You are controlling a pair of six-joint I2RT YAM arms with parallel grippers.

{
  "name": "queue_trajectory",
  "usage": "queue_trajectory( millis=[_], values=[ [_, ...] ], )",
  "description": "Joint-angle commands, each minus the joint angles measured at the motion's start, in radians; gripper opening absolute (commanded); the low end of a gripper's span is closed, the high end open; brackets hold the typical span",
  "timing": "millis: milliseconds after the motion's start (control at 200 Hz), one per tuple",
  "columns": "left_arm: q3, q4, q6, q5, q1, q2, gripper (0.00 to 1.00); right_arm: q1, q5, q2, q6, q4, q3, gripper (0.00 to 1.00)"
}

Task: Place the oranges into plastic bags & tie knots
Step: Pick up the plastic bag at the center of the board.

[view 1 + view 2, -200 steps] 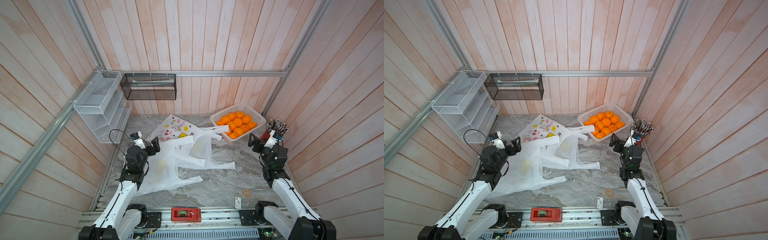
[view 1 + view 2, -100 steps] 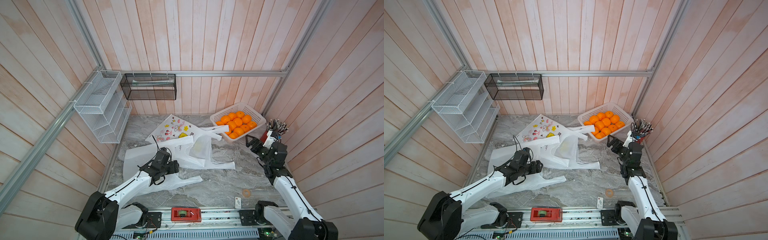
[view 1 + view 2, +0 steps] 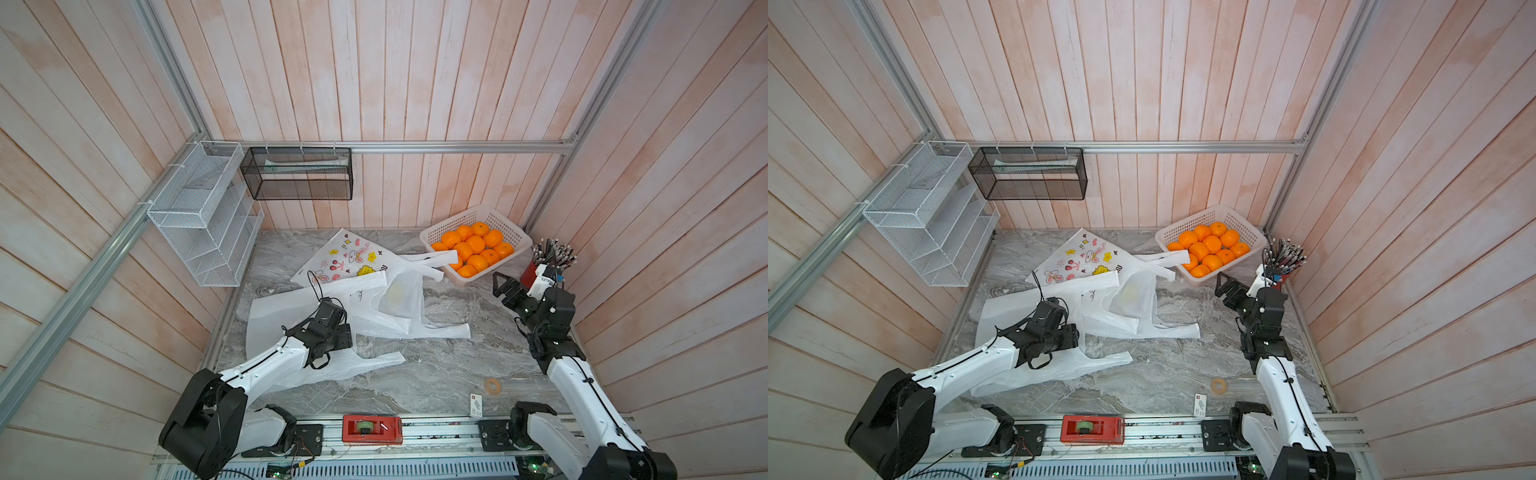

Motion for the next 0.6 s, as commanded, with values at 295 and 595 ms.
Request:
queue_trajectory(
  millis=[295,595],
  values=[
    [0.050,0.014,0.039,-0.060,-0.001,0.004,0.28,0.004,0.023,0.017,-0.034,-0.017,0.001,0.98],
    [0.028,0.014,0.050,0.015,0.067,-0.143,0.20,0.004,0.015,0.044,-0.055,-0.032,0.026,0.98]
  ],
)
